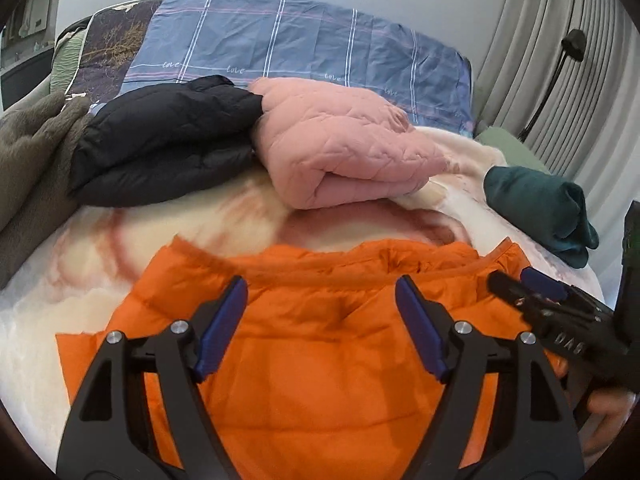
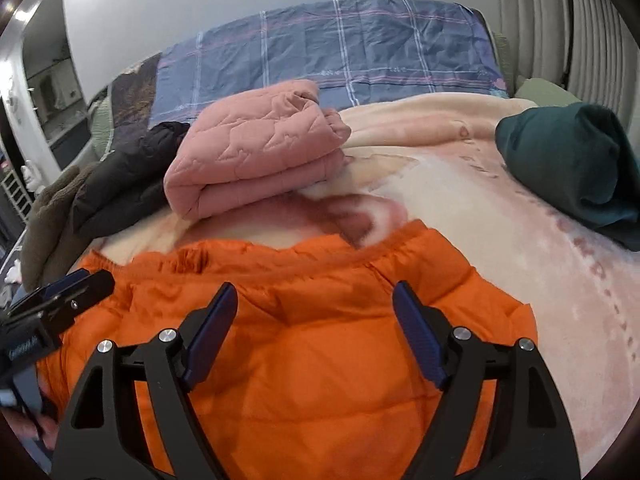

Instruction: Fold large clothes

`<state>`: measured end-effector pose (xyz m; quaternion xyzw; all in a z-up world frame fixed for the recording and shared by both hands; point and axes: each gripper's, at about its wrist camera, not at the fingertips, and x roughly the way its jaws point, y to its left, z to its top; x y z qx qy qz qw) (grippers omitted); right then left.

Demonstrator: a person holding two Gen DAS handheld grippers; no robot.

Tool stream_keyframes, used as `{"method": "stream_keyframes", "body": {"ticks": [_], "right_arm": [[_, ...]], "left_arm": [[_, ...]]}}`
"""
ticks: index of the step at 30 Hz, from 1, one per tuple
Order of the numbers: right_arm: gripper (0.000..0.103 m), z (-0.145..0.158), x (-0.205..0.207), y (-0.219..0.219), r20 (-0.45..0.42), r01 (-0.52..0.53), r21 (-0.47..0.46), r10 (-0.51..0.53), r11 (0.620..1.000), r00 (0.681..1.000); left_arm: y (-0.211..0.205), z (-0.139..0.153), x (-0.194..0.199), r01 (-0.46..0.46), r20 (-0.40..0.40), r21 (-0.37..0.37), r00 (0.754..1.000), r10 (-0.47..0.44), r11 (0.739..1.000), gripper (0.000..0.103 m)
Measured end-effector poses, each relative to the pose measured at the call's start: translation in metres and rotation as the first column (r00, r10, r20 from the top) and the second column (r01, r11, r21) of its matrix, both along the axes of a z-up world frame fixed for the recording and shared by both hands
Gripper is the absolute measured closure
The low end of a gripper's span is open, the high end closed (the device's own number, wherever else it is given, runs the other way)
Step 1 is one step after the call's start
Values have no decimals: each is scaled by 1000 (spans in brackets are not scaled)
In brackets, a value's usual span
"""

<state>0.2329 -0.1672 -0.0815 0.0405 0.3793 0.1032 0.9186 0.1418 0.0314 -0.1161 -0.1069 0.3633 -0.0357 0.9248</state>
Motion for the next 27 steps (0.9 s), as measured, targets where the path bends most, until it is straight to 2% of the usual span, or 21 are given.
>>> {"method": "stream_keyframes", "body": {"ticks": [2,4,6,11,27], "right_arm": [[21,-18,9,7,-42,-5,-24,4,1000,999],[17,-33,13,7,-48,-20,-2,19,1000,999],[16,-35,11,6,-36,-31,3,31,1000,999],[16,-40,8,10,-8,-31,-22,31,999,999],[14,-56,20,15,-13,-22,-54,22,998,1000]], "left_arm": [[-7,-17,13,-23,-60,65,998,27,998,25],[-8,-39,19,-37,-94,104,994,47,994,21],[4,-46,15,-40,-72,28,997,42,999,21],[-4,-49,13,-40,-62,89,997,45,995,21],[-5,-64,17,-49,-57,113,997,56,992,21]]}}
